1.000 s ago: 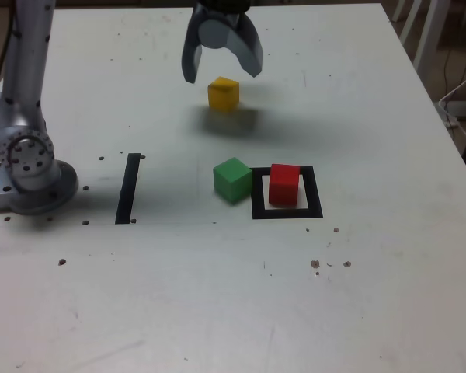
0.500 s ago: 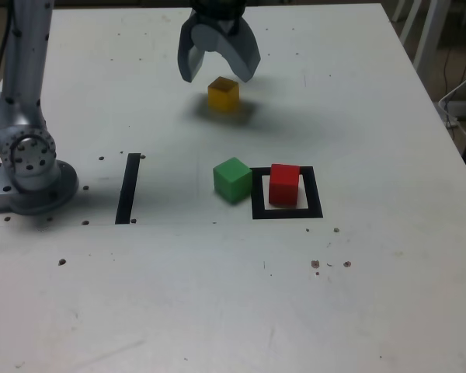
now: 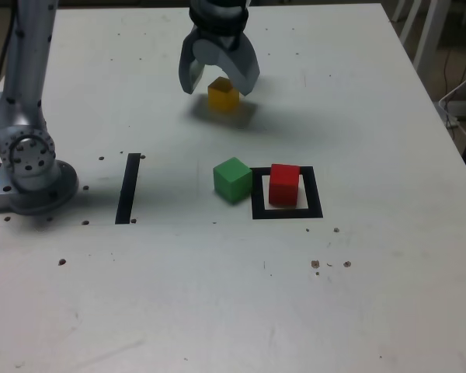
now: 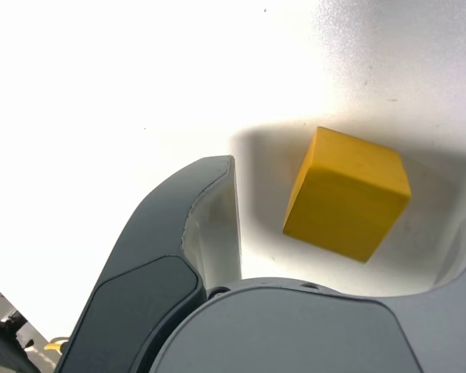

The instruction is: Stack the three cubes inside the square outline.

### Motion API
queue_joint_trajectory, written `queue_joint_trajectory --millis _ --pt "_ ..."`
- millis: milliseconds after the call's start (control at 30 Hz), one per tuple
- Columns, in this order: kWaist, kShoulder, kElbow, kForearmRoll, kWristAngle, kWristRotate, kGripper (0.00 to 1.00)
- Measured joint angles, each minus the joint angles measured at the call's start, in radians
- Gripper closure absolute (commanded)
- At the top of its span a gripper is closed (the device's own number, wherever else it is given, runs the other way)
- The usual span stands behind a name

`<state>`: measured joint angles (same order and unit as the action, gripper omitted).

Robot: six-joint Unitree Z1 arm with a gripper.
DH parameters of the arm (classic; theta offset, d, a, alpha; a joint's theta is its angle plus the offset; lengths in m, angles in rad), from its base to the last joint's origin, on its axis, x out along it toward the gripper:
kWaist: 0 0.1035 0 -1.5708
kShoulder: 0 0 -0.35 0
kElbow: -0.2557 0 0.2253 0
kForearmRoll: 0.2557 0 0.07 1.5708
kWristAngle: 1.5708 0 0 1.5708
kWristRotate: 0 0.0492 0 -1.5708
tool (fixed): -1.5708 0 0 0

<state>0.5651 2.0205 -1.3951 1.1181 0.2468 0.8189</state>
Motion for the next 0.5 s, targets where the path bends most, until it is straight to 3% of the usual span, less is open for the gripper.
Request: queue_joint_trajectory --millis 200,500 --pt "-0.018 0.038 0.002 -0.023 0.016 -0.043 0.22" --pt "-0.038 0.050 0.001 -0.035 0.061 -0.115 0.65"
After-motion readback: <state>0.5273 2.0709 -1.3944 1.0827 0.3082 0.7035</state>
